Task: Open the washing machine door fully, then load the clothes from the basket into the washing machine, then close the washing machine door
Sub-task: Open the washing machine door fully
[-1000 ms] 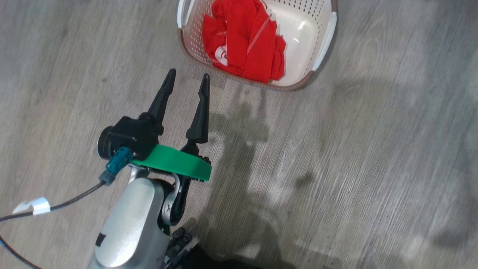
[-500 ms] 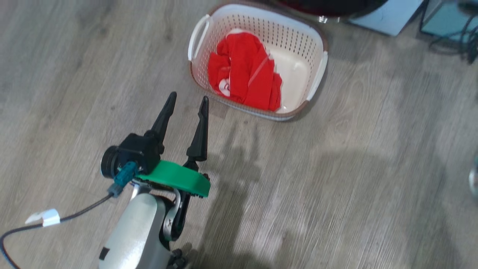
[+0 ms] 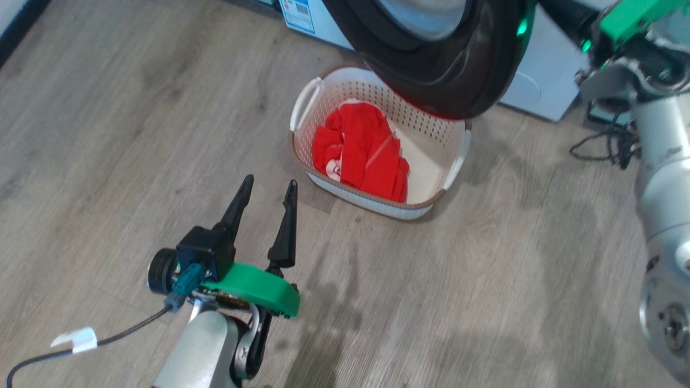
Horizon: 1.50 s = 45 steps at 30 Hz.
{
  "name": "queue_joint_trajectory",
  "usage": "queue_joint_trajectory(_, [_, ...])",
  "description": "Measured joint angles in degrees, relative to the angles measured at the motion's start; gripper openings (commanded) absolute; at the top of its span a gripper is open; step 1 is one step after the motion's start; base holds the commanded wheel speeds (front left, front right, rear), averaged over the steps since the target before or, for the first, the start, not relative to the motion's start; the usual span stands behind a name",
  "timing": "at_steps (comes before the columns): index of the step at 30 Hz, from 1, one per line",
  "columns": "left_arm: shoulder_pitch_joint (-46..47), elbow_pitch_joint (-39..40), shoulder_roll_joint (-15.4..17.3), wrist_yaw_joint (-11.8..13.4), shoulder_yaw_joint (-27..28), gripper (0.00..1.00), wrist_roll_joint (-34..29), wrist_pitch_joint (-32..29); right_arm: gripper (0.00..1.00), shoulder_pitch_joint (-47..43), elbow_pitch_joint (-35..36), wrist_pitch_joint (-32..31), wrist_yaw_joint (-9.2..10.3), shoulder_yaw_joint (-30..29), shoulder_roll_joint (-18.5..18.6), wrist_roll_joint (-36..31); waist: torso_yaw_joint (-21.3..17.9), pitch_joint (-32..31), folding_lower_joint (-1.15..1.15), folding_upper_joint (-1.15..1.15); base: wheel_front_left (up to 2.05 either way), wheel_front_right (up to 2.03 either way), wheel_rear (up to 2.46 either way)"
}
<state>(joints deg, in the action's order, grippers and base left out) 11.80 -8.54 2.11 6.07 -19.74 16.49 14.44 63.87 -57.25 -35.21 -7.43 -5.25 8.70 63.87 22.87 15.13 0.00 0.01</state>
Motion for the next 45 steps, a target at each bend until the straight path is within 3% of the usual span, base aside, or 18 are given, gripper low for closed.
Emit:
queue_joint_trajectory(17, [-2.45,-0.89,0.11,-0.9,2.42,1.0,-1.6,0.0,0.0,-8.41,2.07,-1.43,-0.02,4.28,-3.47,4.95,4.09,-5.33,0.0,0.0,0.0,0.0,0.0])
queue_joint_trajectory(26, [-2.92,-1.21,0.14,-1.15,3.26,1.0,-1.94,0.0,0.0,-12.69,1.54,-2.16,-0.02,8.27,-4.09,8.72,8.25,-7.17,0.0,0.0,0.0,0.0,0.0])
queue_joint_trajectory(37, [-5.21,0.53,0.18,0.24,6.23,1.0,-1.96,0.0,0.0,-12.63,2.01,-0.76,-0.02,21.29,-4.31,20.65,9.44,-7.23,0.0,0.0,0.0,0.0,0.0])
queue_joint_trajectory(45, [-7.05,1.59,0.19,0.66,7.69,1.0,-1.96,0.0,0.0,-11.71,1.32,1.63,-0.02,28.13,-4.38,25.87,9.55,-7.22,0.0,0.0,0.0,0.0,0.0])
